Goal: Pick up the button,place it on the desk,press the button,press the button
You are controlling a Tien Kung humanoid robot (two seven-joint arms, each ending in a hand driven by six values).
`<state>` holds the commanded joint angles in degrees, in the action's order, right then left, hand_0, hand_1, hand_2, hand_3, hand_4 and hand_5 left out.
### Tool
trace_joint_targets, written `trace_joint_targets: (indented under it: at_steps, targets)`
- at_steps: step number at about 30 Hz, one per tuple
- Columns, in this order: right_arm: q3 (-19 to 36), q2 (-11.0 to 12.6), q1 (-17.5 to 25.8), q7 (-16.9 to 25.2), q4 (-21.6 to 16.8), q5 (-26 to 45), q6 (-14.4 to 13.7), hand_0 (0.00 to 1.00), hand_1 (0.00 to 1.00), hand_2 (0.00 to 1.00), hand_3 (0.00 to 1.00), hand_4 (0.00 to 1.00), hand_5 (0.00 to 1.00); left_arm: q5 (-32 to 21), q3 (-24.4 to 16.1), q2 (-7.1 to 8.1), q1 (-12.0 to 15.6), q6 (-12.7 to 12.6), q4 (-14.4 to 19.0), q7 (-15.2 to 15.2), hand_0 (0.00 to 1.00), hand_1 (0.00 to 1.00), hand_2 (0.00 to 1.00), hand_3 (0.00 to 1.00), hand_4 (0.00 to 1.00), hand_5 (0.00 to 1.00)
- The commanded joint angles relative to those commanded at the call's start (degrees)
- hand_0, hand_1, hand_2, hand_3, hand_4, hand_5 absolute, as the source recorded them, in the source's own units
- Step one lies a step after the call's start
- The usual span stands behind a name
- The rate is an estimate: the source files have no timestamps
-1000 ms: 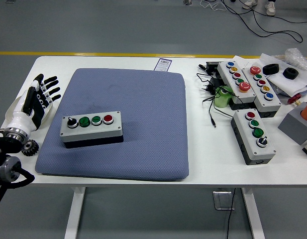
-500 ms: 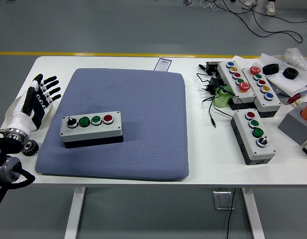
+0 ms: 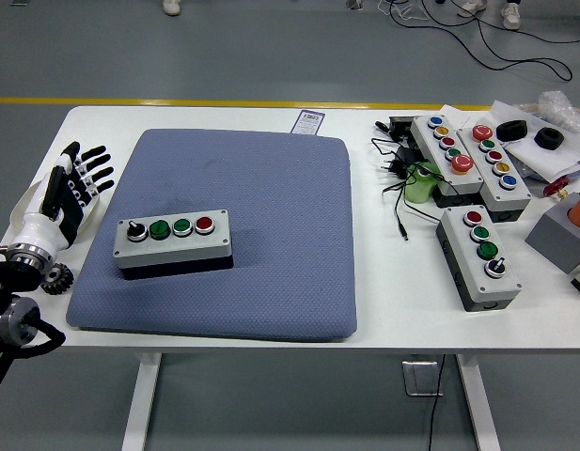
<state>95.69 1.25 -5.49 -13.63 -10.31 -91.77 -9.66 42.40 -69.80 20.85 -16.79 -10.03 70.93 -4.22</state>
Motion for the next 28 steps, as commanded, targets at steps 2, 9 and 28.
trace_joint_targets:
  at_steps: [2,9,28]
  targets:
    - [-0.01,0.03,-0.04,0.01,0.0,-0.05,0.01,0.654,0.664,0.677,0.586,0.421,0.258,0.09,-0.02,-0.04,-0.09,0.02,-0.07,-0.01,0.787,0.83,0.836,0.773,0.574,0.998]
    - [-0.06,0.04,-0.22,0.06,0.0,0.02,0.03,0.655,0.664,0.677,0.586,0.421,0.258,-0.77,0.01,-0.22,-0.56,-1.03,-1.19,-1.15,0.871,0.892,0.906,0.873,0.572,0.998]
    - [-0.13,0.09,-0.37,0.07,0.0,-0.06,0.12,0.655,0.664,0.677,0.586,0.421,0.258,-1.37,-1.88,-0.1,-0.4,5.87,-2.69,-2.84,0.847,0.875,0.895,0.866,0.576,0.998]
